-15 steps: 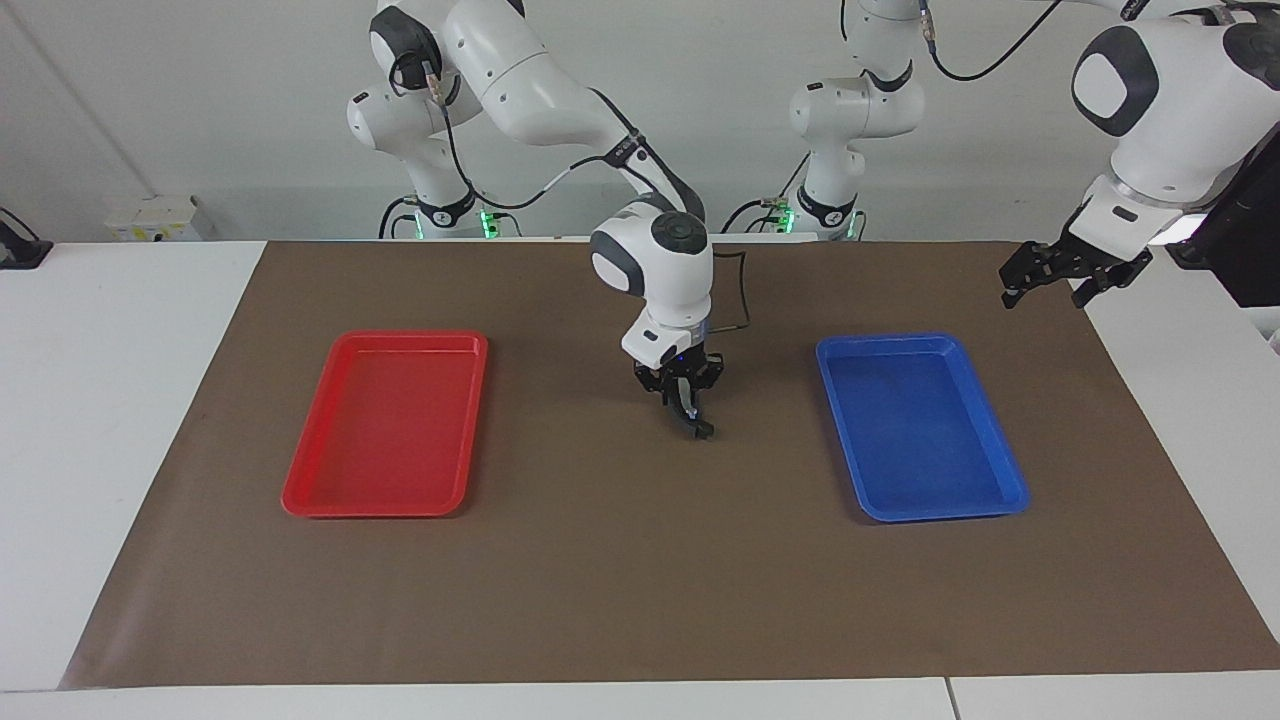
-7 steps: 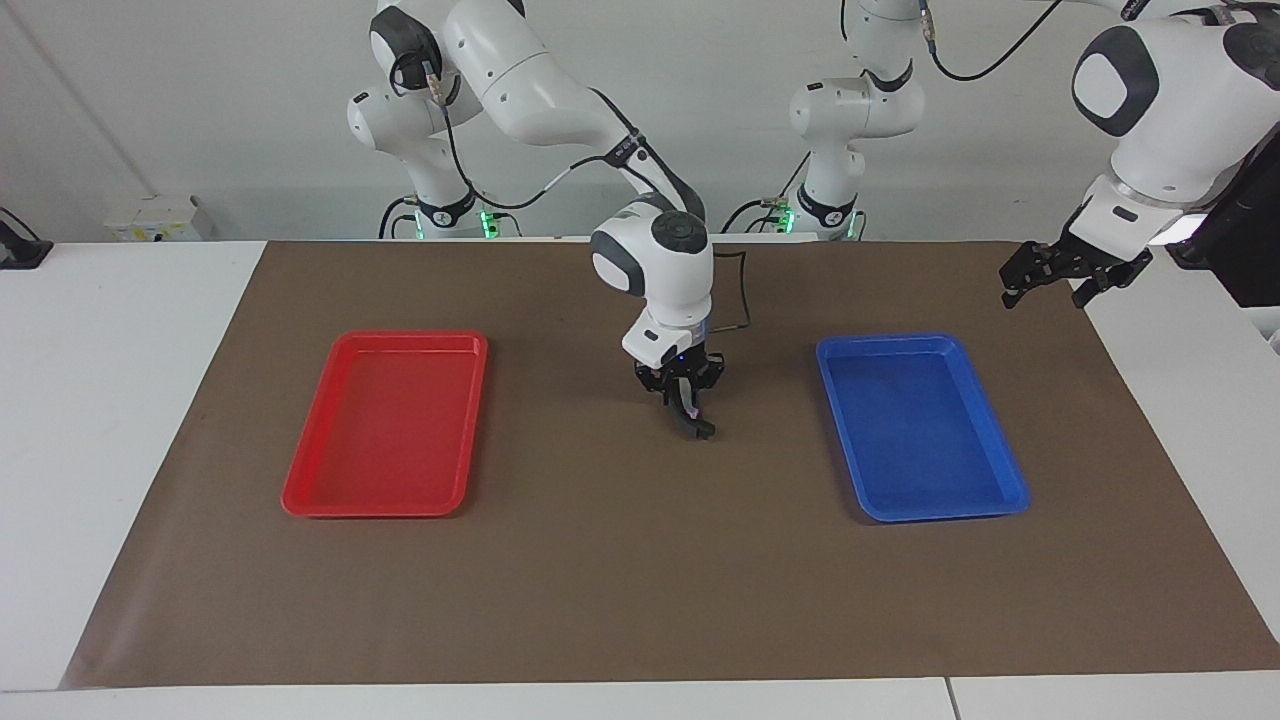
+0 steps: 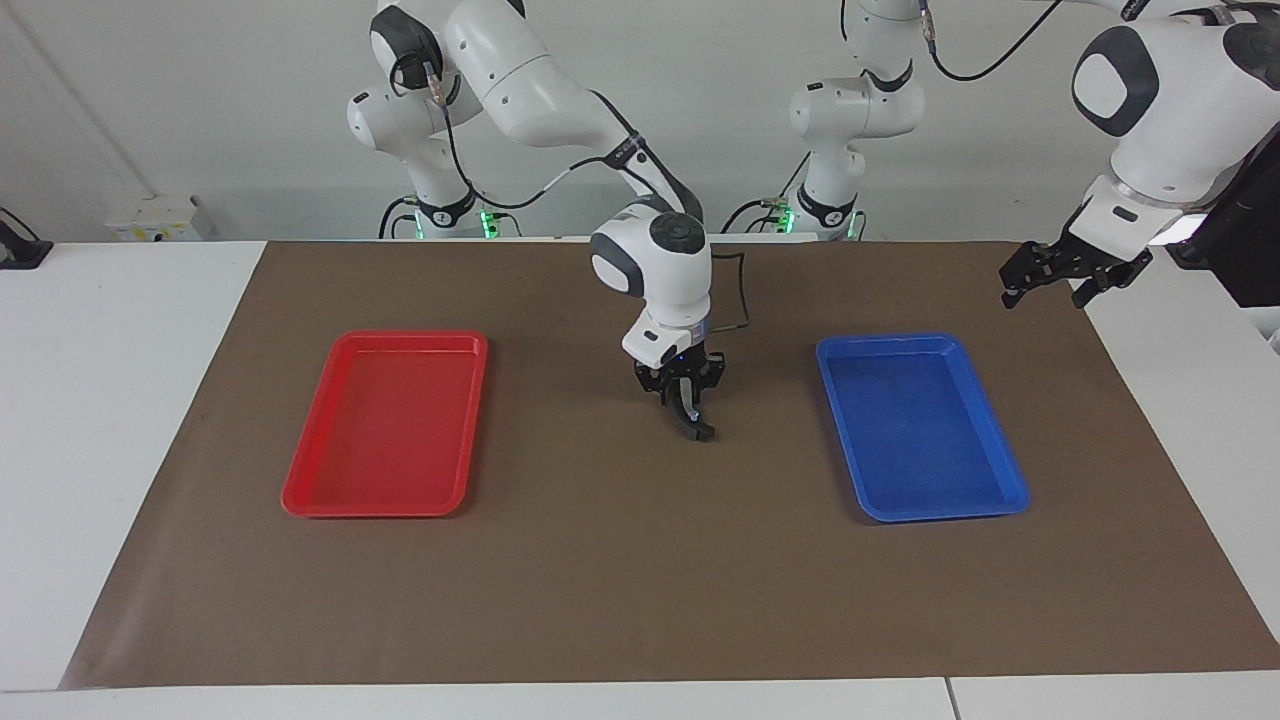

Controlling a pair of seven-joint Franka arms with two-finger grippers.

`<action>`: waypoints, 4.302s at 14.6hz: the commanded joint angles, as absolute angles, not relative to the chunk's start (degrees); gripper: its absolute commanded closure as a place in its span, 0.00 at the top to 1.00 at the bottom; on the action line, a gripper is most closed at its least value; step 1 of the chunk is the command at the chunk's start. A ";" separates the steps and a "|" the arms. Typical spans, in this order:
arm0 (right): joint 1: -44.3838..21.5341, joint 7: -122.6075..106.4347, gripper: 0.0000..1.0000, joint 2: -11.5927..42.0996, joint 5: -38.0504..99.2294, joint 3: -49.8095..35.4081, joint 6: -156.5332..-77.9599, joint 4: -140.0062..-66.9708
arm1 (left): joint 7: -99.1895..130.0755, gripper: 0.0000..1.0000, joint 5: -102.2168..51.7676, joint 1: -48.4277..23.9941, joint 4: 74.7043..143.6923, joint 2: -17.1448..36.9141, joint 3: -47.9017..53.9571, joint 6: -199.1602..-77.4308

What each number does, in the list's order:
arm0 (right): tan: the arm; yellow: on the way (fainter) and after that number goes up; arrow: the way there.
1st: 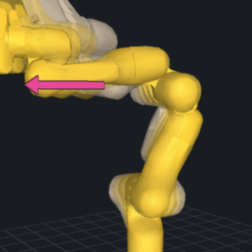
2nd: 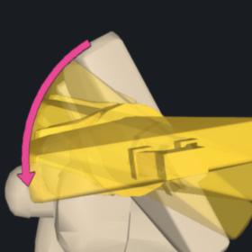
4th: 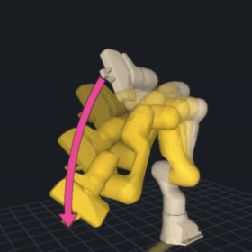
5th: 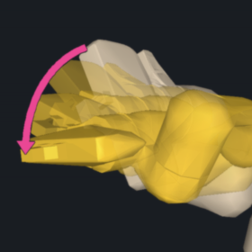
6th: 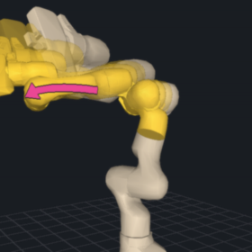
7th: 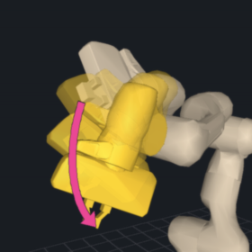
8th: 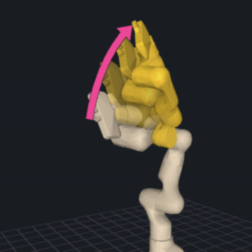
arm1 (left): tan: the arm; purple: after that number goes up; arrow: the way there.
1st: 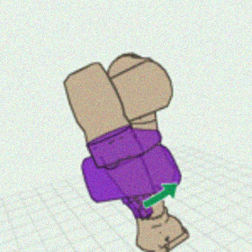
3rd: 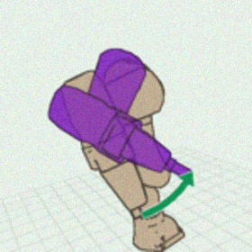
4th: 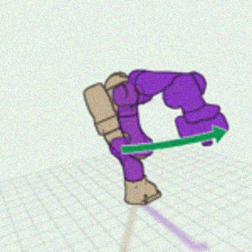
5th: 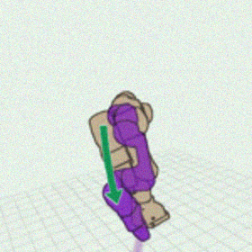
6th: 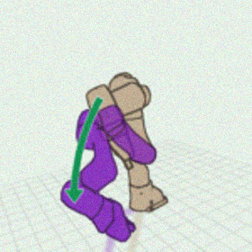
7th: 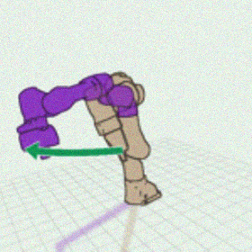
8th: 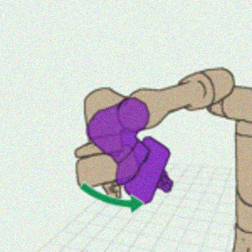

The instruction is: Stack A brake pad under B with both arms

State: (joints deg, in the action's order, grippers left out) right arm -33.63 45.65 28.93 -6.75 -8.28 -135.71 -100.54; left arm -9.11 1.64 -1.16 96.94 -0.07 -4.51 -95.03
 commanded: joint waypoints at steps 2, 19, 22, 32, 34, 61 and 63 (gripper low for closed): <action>-33.49 46.93 1.00 26.99 -7.91 -8.35 -133.34 -100.64 | -9.84 0.99 1.76 -0.44 96.50 0.00 -3.96 -94.22; -3.53 19.44 1.00 0.19 -6.94 -8.09 -106.98 -100.55 | -9.84 0.99 1.76 -0.44 96.50 0.09 -3.96 -94.22; -0.01 17.50 1.00 -2.46 -4.23 -7.91 -100.83 -99.06 | -9.84 0.99 1.76 -0.44 96.50 0.09 -3.96 -94.22; 8.00 8.62 1.00 -2.02 -0.10 -5.29 -88.07 -91.41 | -9.93 0.99 1.76 -0.44 96.50 0.00 -3.96 -94.22; 4.07 7.82 1.00 -2.02 0.00 -0.29 -88.07 -91.58 | -9.84 0.99 1.76 -0.44 96.50 0.09 -3.96 -94.22; -3.25 4.40 1.00 -3.25 -2.20 3.34 -89.38 -94.13 | -9.84 0.99 1.76 -0.44 96.50 0.00 -3.96 -94.22; -3.25 3.52 1.00 -3.25 -2.02 2.99 -89.21 -94.13 | -9.84 0.99 1.76 -0.44 96.50 0.00 -3.96 -94.22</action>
State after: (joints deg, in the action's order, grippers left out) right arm -3.36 5.46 -2.54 -1.47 3.50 -88.26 -93.06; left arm -9.11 1.64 -1.16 96.94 -0.07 -4.51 -95.03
